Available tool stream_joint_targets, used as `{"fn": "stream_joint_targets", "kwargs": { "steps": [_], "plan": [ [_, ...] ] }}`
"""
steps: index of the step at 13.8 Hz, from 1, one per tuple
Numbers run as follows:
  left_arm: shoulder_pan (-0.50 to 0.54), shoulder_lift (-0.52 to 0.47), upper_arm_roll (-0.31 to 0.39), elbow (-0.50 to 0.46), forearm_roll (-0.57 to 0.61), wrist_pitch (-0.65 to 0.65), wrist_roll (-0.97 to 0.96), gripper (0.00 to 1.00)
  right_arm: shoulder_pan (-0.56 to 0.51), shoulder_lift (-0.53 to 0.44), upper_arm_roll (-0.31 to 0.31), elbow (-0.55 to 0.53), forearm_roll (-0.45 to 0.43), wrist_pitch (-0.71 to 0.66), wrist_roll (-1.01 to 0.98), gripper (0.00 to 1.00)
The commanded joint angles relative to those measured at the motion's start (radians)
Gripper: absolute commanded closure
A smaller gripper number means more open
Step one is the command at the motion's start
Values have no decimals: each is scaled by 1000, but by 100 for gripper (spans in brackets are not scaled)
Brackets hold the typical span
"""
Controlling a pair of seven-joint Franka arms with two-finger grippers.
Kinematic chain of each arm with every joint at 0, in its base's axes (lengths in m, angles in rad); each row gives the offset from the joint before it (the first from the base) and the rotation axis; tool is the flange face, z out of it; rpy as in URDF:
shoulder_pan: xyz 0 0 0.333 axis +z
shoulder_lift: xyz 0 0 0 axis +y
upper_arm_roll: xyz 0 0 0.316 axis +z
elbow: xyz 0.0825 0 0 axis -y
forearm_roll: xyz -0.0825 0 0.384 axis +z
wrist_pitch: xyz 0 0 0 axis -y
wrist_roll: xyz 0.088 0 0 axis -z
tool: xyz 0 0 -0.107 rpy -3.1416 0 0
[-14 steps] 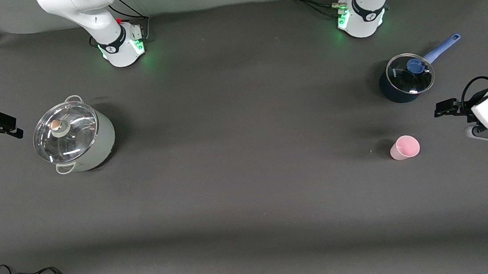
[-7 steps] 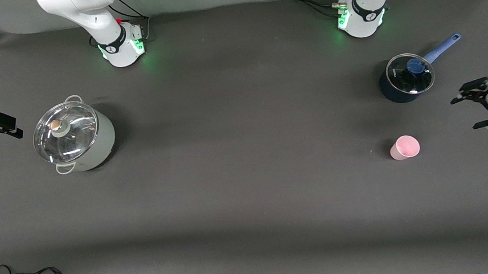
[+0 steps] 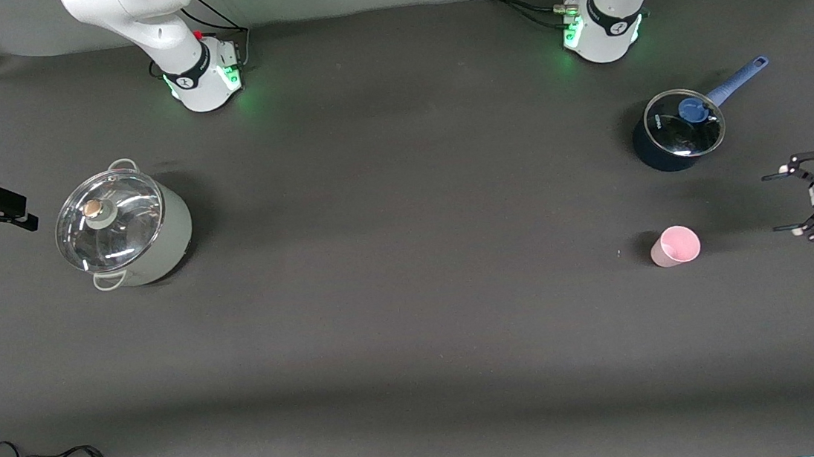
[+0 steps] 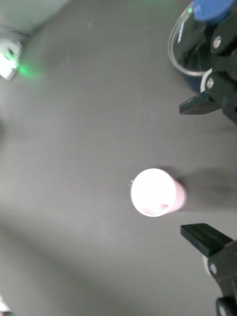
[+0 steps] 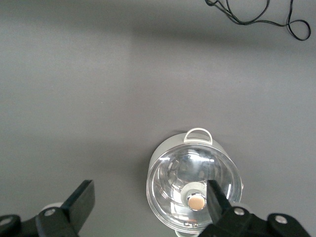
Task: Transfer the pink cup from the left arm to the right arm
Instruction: 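Move the left gripper down beside the pink cup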
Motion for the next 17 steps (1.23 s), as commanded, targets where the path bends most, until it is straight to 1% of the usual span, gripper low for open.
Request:
{"fn": "stream_joint_targets", "kwargs": {
  "steps": [1, 3, 8, 10, 12, 14, 15, 17],
  "plan": [
    [50, 152, -14, 101, -95, -82, 151, 2, 2, 11, -3, 27, -4, -18, 16, 0],
    [52, 197, -14, 101, -153, -83, 289, 2, 2, 11, -4, 27, -4, -18, 16, 0],
    [87, 298, -19, 102, -206, -85, 455, 1, 2, 12, -4, 25, -4, -18, 16, 0],
    [96, 340, -22, 102, -218, -85, 461, 1, 0, 12, -3, 24, -4, -18, 16, 0],
    [129, 384, -56, 102, -247, -83, 461, 1, 0, 12, -3, 24, -4, -18, 16, 0],
    [146, 420, -73, 102, -285, -83, 461, 1, 0, 12, -4, 24, -2, -18, 16, 0],
    [146, 430, -73, 102, -311, -83, 461, 1, 0, 12, -4, 24, -2, -18, 16, 0],
    [135, 444, -76, 102, -322, -74, 461, 1, 0, 12, -4, 24, -4, -18, 16, 0]
  ]
}}
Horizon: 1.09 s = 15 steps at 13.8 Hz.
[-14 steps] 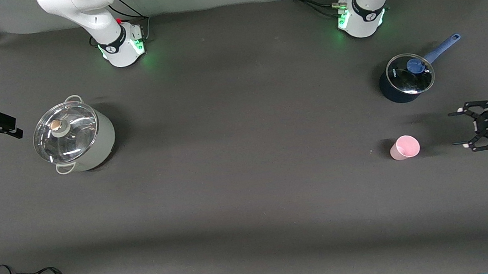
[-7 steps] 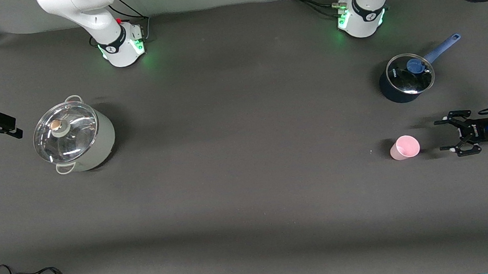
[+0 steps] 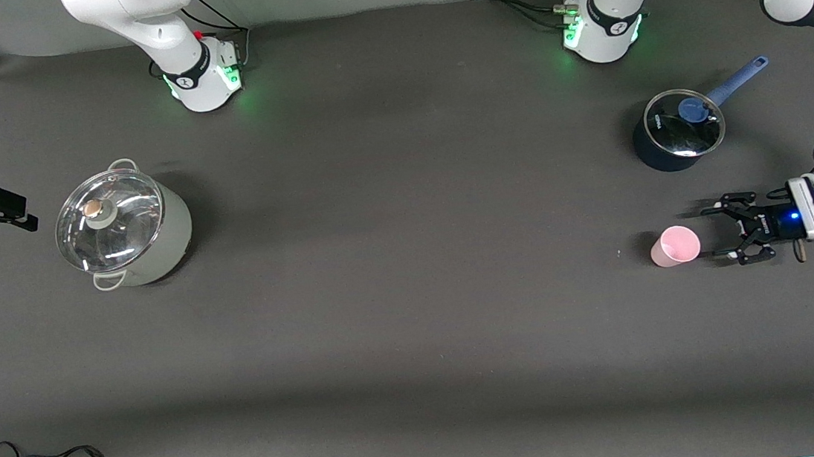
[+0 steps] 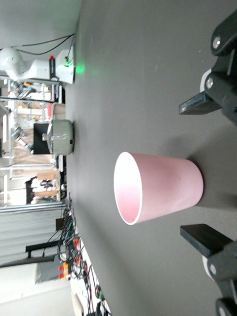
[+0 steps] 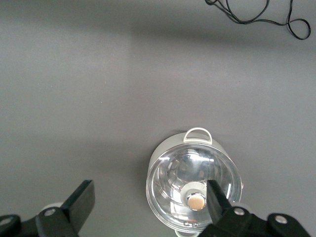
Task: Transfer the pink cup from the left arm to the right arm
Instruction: 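Move the left gripper down beside the pink cup, then close the left gripper around the pink cup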
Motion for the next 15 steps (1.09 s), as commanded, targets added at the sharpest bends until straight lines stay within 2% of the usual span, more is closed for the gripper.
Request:
{"fn": "stream_joint_targets", "kwargs": {
  "steps": [1, 7, 15],
  "plan": [
    [1, 27, -23, 28, -38, -10, 12, 1, 1, 10, -2, 24, -4, -18, 16, 0],
    [-3, 48, -71, 25, -61, -5, 14, 1, 1, 10, -2, 22, -4, -18, 16, 0],
    [-36, 64, -71, 23, -89, 27, 17, 1, 1, 10, 0, 22, -4, -18, 16, 0]
  ]
}}
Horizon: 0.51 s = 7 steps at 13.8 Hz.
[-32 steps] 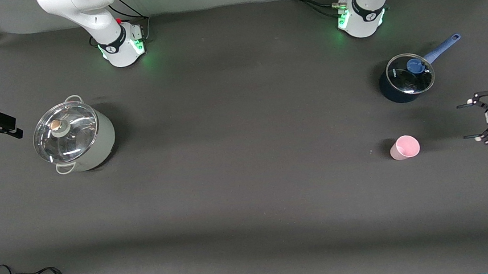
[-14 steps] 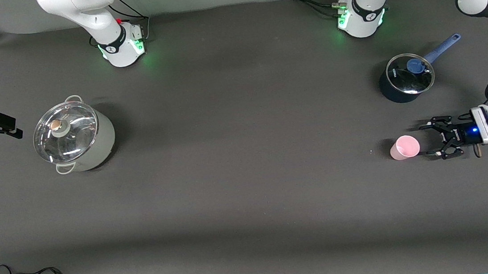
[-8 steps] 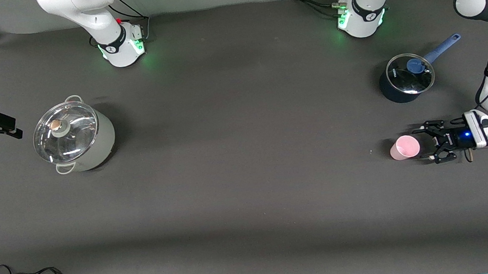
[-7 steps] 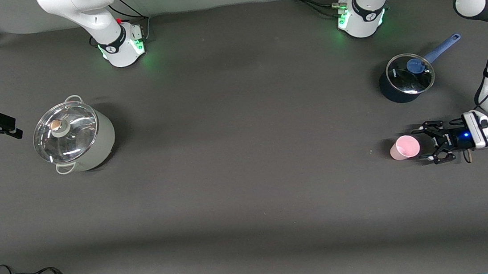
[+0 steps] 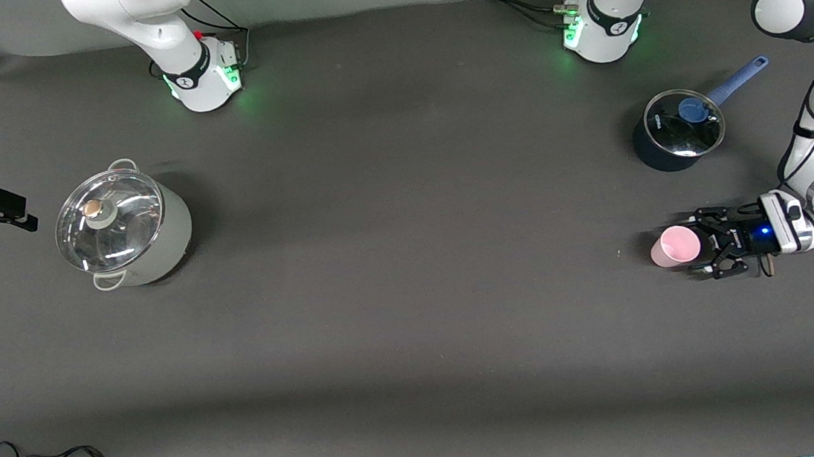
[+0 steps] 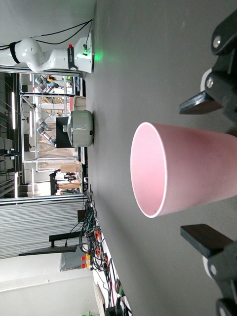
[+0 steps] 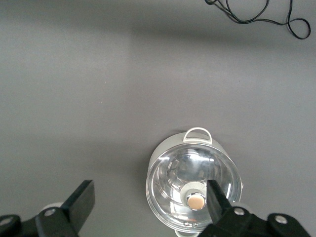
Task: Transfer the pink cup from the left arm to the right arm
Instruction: 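Close the left gripper around the pink cup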
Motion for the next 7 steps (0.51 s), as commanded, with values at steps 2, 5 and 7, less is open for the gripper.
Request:
{"fn": "stream_joint_targets", "kwargs": {
  "steps": [2, 5, 7],
  "plan": [
    [-35, 12, 5, 19, -40, 10, 15, 1, 1, 10, -1, 22, -4, -17, 16, 0],
    [-53, 14, 5, 15, -51, 21, 15, 1, 1, 10, -1, 22, -4, -17, 16, 0],
    [-65, 17, 5, 13, -77, 25, 15, 1, 1, 10, -1, 22, -4, -17, 16, 0]
  ]
}}
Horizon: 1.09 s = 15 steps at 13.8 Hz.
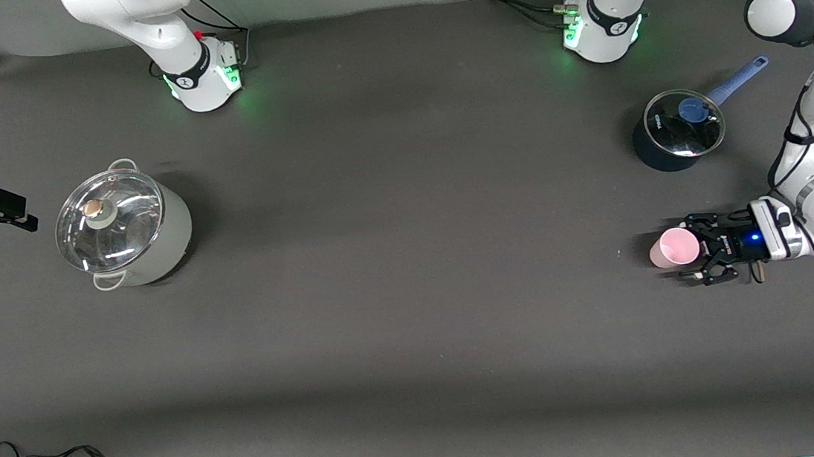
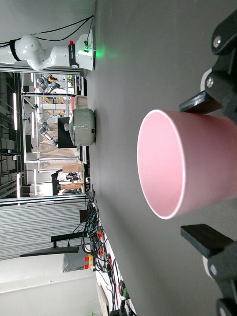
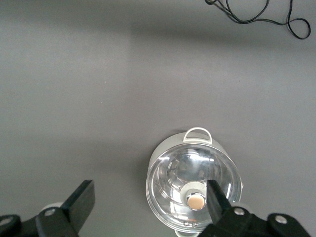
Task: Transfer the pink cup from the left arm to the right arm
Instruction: 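Close the left gripper around the pink cup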
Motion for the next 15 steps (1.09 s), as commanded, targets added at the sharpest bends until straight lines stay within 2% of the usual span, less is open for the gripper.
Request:
{"fn": "stream_joint_targets", "kwargs": {
  "steps": [1, 6, 7, 8, 10, 11, 15],
  "plan": [
    [-32, 15, 7, 12, -39, 8, 15, 1, 1, 10, -1, 22, -4, -17, 16, 0],
    [-53, 15, 6, 4, -59, 28, 15, 1, 1, 10, -1, 22, -4, -17, 16, 0],
    [-55, 15, 6, 3, -60, 28, 15, 4, 1, 11, -1, 22, -2, -17, 18, 0],
    [-61, 15, 6, 3, -60, 28, 15, 24, 1, 10, -1, 22, -2, -17, 21, 0],
    [-73, 13, 4, 4, -63, 28, 4, 82, 1, 11, -1, 22, -2, -17, 54, 0],
    [-84, 15, 6, 6, -68, 25, -1, 100, 2, 10, -1, 22, -2, -17, 59, 0],
    [-113, 12, 4, 10, -65, 23, -5, 100, 4, 8, 0, 22, 1, -17, 194, 0]
  ]
}}
